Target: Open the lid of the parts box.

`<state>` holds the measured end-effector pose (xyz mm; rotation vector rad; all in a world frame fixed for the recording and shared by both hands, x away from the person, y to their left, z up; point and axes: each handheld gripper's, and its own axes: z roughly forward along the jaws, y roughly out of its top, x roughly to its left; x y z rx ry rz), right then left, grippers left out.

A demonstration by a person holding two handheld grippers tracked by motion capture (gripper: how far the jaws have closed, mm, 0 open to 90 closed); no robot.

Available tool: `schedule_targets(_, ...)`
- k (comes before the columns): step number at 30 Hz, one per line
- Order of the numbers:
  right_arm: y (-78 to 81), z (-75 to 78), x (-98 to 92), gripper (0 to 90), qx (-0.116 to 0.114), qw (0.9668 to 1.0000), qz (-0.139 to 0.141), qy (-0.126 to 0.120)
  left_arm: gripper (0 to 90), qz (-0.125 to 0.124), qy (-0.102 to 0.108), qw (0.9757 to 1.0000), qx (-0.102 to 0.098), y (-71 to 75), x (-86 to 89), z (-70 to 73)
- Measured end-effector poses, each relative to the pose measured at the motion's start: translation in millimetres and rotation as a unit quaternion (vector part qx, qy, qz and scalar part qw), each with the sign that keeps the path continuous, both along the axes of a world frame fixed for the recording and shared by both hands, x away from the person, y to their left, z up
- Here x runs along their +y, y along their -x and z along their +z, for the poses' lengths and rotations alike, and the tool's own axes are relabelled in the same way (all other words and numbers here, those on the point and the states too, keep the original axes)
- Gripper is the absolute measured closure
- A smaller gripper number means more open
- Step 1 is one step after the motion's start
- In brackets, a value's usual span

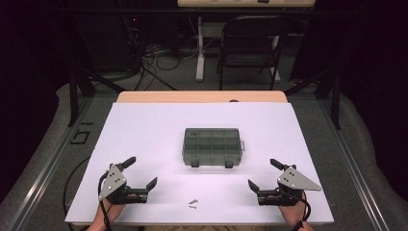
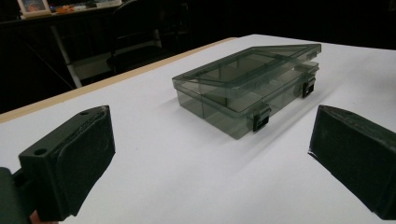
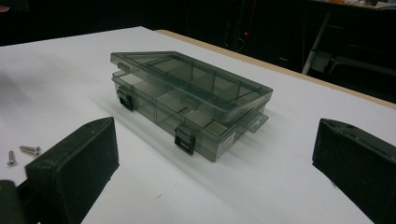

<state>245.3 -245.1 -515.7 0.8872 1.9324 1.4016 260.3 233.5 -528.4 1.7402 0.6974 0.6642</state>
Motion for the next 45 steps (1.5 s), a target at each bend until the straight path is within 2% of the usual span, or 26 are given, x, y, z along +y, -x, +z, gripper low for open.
schedule_targets(20,-1.8,-0.3,-0.2,0.0,0.009,1.0000,0.003,0.001,0.0,-0.005,-0.002,1.0000,0.006,-1.3,-3.2,-0.7)
schedule_targets(31,-6.5,-1.2,0.0,0.0,0.025,0.9997,0.005,0.005,0.0,-0.012,-0.003,0.9998,0.016,-5.8,-12.0,-2.0)
schedule_targets(38,-16.1,-3.2,3.5,0.0,0.035,0.9993,0.010,0.009,0.0,-0.015,-0.002,0.9995,0.029,-12.1,-15.9,-3.0)
schedule_targets(45,-26.2,-6.3,11.2,0.0,0.047,0.9984,0.021,0.021,0.0,-0.020,-0.011,0.9991,0.035,-20.6,-21.6,-4.2)
